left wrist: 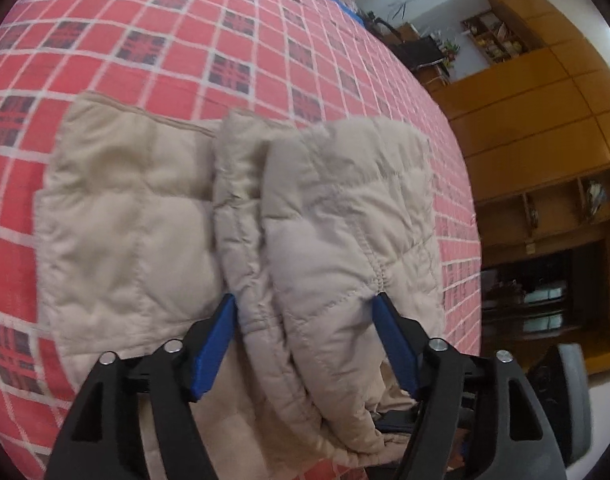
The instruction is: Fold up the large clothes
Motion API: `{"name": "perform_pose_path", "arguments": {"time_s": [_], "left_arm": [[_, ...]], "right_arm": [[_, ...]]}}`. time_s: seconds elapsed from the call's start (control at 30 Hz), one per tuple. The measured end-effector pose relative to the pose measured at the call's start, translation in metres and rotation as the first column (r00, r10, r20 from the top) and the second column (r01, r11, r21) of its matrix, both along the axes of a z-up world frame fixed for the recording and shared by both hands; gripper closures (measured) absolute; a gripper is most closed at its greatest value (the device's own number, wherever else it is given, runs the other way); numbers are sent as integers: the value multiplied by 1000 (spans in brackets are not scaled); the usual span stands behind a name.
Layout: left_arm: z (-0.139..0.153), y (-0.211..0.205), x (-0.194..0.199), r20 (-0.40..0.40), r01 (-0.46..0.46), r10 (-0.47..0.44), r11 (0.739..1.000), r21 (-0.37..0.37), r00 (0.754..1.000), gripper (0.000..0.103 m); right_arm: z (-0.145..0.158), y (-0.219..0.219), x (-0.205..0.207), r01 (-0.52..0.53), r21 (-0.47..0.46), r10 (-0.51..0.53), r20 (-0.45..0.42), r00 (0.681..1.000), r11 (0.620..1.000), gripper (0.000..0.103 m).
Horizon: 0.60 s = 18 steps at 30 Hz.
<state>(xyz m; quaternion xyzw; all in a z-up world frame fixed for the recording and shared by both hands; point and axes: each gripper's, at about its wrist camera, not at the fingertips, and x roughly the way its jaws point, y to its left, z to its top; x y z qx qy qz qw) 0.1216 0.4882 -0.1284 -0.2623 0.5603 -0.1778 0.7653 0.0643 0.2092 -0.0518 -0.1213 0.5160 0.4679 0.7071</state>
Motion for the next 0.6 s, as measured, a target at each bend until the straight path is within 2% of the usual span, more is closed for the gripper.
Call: {"name": "perform_pose_path", "arguments": {"time_s": [0.1, 0.17, 0.23, 0.33, 0.43, 0.6], "left_arm": [[-3, -8, 4, -4, -3, 3, 1000, 4, 1000, 29], [-3, -15, 4, 1, -5, 5, 1000, 28, 1000, 32], [-2, -21, 2, 10, -11, 11, 998, 67, 1000, 45], [0, -24, 0, 24, -25, 23, 996, 86, 999, 60], [2, -27, -1, 31, -29, 27, 995, 91, 999, 69], [4, -24, -1, 42, -20, 17, 997, 70, 999, 75]], "right_arm": [[0, -1, 2, 3, 4, -3, -4, 1000, 1000, 80], [-1, -1, 3, 3, 5, -3, -9, 1000, 1000, 80], [-2, -1, 4, 4, 5, -3, -15, 1000, 1000, 79], [-4, 0, 7, 3, 7, -3, -26, 1000, 1000, 76], [-2, -1, 7, 0, 9, 1, -23, 1000, 1000, 74], [17, -19, 7, 12, 52, -10, -45, 999, 999, 65]]}}
